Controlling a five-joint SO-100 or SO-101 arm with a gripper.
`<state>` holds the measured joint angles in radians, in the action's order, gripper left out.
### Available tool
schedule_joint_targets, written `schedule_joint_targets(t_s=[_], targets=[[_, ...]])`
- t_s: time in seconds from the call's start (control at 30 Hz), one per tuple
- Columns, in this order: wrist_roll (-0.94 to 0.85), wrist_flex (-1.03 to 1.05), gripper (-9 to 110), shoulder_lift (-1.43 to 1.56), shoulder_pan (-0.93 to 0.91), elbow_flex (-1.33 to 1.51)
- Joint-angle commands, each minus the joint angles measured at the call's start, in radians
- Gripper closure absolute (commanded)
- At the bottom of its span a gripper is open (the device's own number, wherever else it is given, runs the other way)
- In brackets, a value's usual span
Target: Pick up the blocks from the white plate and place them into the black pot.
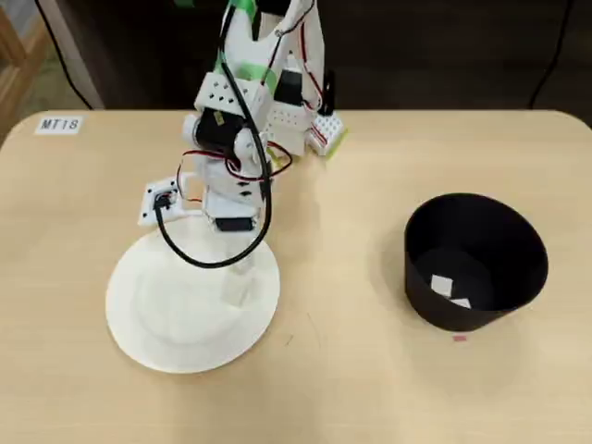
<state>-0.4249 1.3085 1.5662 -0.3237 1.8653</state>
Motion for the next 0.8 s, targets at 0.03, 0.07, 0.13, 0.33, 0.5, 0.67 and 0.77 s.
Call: schedule_joint_targets(t_s=[0.03,0.07,0.13,0.33,0.5,0.67,0.77], targets=[[-0.012,-0.028,77,-0.006,-0.028,-0.014],[-0.014,-0.031,77,-0.009,-0.034,-0.014],[-0.018,-0.038,76,-0.012,-0.049,-0.014],[-0.015,-0.067,79,-0.014,-0.063,-0.015],[0.020,-0.094,97,-0.014,-0.055,-0.018],[0.031,-0.098,104,-0.009,-0.052,-0.023],[0.031,-0.124,104,0.037,-0.044,-0.023]])
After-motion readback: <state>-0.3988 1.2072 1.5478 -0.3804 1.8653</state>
